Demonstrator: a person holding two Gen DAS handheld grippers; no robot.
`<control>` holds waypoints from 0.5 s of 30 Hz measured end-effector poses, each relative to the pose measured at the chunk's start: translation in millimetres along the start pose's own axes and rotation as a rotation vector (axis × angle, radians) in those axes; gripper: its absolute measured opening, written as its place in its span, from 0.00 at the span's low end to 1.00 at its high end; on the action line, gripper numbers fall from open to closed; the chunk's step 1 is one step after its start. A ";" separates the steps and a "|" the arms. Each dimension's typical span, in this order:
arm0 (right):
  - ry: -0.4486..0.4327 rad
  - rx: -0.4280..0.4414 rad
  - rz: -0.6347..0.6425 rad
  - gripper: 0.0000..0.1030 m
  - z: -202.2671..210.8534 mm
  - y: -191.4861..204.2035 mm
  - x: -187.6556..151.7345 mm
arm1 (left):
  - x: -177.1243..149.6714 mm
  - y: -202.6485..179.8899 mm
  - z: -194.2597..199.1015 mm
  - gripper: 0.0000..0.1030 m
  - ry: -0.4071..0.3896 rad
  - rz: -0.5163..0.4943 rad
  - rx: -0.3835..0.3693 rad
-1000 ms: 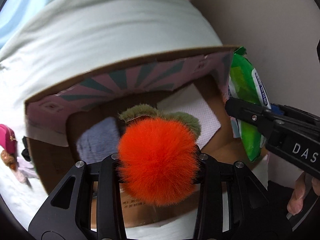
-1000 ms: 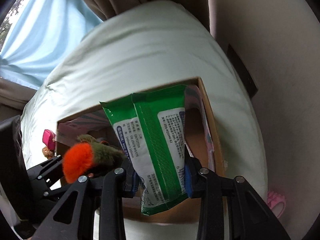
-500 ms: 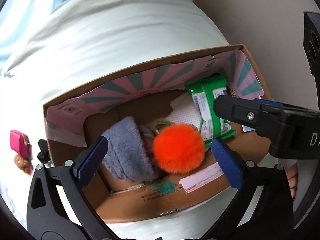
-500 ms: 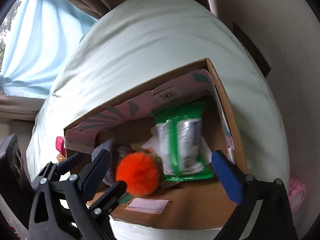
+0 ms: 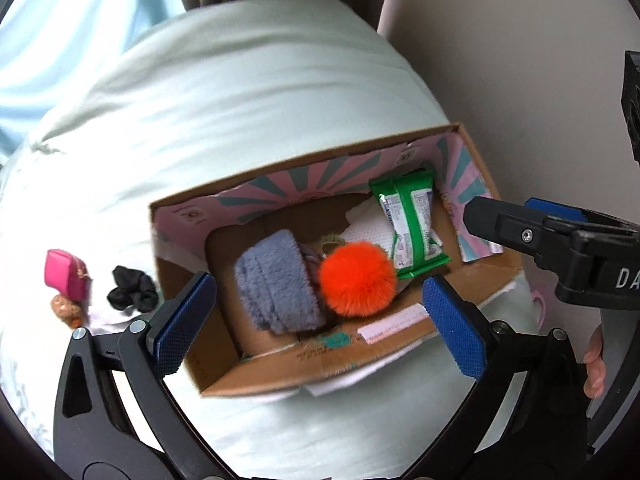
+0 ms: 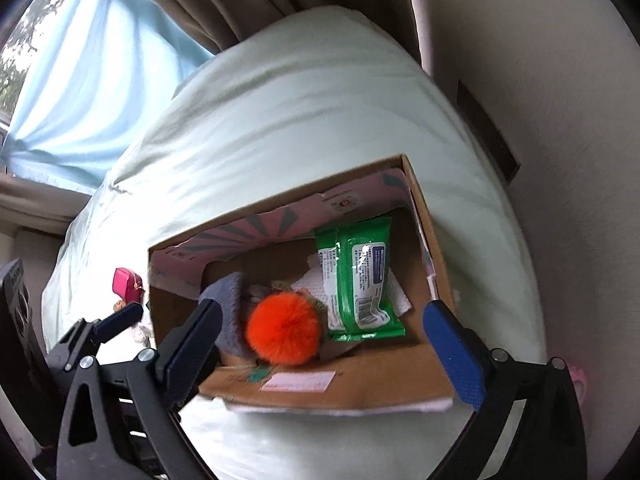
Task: Organize soft objects
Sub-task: 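Open both tools to drop the pompom and wipe pack into the box, then move both tools back toward the pink pouch and remaining items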
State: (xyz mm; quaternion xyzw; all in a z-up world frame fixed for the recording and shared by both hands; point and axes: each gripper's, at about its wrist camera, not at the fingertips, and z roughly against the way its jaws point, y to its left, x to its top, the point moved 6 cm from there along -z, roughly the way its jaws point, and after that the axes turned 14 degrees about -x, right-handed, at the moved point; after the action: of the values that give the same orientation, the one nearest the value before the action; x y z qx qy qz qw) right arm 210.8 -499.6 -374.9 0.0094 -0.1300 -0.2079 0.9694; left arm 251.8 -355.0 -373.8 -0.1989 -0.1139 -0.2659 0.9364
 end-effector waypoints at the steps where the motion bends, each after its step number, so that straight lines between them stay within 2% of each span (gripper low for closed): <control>1: -0.013 -0.033 0.013 0.97 9.9 1.9 -1.5 | -0.4 -2.0 8.4 1.00 -0.013 -0.001 -0.003; 6: -0.085 -0.094 0.081 0.97 58.9 20.1 -10.6 | -10.6 -0.3 59.2 1.00 -0.071 0.008 -0.004; 15: -0.213 -0.093 0.131 0.97 145.2 65.3 -30.5 | -40.0 26.3 169.8 1.00 -0.199 0.044 0.043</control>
State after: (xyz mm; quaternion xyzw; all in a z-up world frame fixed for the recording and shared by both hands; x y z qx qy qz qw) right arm 173.0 -422.3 -237.5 -0.0660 -0.2227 -0.1498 0.9610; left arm 214.6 -242.8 -242.8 -0.2064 -0.2075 -0.2217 0.9302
